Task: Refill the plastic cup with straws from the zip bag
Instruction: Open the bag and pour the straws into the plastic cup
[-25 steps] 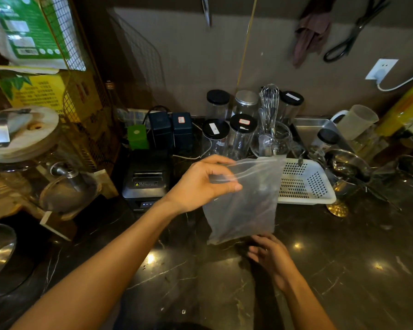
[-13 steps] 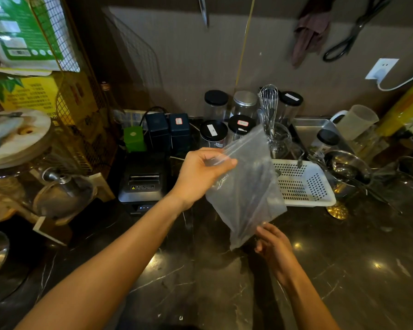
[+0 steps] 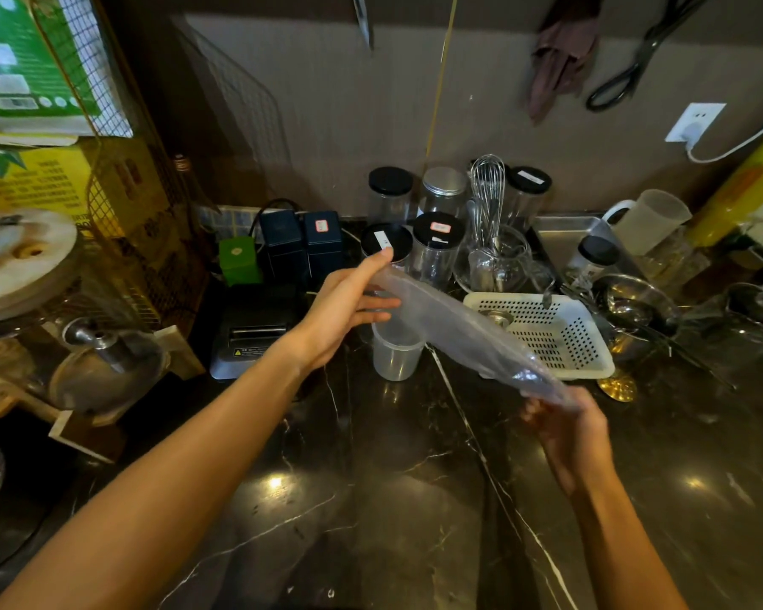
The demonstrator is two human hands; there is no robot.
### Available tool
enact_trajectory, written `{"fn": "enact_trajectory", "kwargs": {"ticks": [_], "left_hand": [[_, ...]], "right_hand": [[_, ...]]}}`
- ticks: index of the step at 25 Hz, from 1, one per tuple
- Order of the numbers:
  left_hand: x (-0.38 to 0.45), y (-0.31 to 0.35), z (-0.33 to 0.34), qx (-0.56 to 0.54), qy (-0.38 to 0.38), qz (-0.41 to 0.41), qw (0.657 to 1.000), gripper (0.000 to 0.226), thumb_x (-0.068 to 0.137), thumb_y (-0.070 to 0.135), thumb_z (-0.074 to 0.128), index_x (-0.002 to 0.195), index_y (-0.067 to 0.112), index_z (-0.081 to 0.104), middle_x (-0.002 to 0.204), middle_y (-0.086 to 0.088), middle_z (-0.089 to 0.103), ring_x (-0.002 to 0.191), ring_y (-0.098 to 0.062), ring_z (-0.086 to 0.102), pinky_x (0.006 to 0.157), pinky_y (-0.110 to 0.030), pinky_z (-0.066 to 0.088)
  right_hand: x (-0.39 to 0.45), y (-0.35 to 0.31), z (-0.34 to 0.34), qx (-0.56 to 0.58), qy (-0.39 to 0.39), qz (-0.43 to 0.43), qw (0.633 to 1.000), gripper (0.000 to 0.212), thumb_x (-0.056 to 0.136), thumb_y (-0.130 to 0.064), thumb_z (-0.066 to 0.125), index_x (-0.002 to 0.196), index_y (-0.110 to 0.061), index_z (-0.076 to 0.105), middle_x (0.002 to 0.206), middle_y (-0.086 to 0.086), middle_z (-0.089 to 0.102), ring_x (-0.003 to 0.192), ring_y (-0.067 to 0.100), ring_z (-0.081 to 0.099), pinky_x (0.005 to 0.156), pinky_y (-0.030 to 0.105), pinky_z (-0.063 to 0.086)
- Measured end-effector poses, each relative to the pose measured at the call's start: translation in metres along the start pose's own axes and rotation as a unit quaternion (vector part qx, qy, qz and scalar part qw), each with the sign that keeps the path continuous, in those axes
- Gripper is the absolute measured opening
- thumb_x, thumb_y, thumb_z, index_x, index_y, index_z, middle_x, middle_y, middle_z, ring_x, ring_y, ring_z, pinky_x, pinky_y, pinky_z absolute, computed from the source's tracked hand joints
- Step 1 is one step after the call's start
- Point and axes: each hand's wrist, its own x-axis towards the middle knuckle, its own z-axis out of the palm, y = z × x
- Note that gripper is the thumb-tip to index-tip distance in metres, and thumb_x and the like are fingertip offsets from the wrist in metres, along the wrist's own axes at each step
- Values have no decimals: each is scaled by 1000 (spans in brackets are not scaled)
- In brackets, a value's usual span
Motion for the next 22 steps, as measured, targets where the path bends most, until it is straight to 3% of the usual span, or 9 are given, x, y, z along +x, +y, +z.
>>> {"fn": "enact_trajectory", "kwargs": {"ticks": [2,5,8,11,16,22], "left_hand": [[5,-1,-5,-10,-11,-1,1000,49,99,51,55,128,13,68,125,-10,71,111,-23,73,100,-39,57],[12,-2,-10,-7,-21,-7,1000,50,99,48,57,136,15,62,129,-11,68,115,-23,71,103,-41,55],[17,-6,-10,20,3,2,1000,45,98,45,61,133,18,65,126,-8,71,114,-21,71,103,-42,56],[19,-13,-11,43,20,21,999,33,100,43,58,124,23,70,124,-2,73,111,-18,73,98,-37,59],[23,-25,-16,56,55,37,996,33,106,36,50,128,19,68,118,0,74,106,-16,74,88,-29,61],[32,-28,-22,75,98,50,991,32,106,37,49,121,21,72,114,-7,73,107,-22,71,85,-27,58]], "right_hand": [[6,-16,-3,62,-27,-9,998,23,89,-8,46,102,-6,65,90,11,63,83,23,58,78,38,50],[16,-35,2,13,-26,-21,999,26,91,8,52,106,-8,67,92,5,70,87,18,67,80,35,59],[24,-51,14,-25,-22,-45,998,14,90,-9,68,103,-12,73,87,0,74,78,10,70,75,28,63],[34,-64,25,-94,-11,-107,990,9,97,-14,66,98,-16,75,77,-5,73,73,5,68,72,19,61],[50,-79,44,-208,2,-192,959,21,106,-23,60,106,-6,74,79,4,61,73,13,56,76,34,50],[60,-107,75,-268,41,-220,937,17,105,-33,62,105,-23,76,74,-4,63,66,6,57,72,31,51]]}}
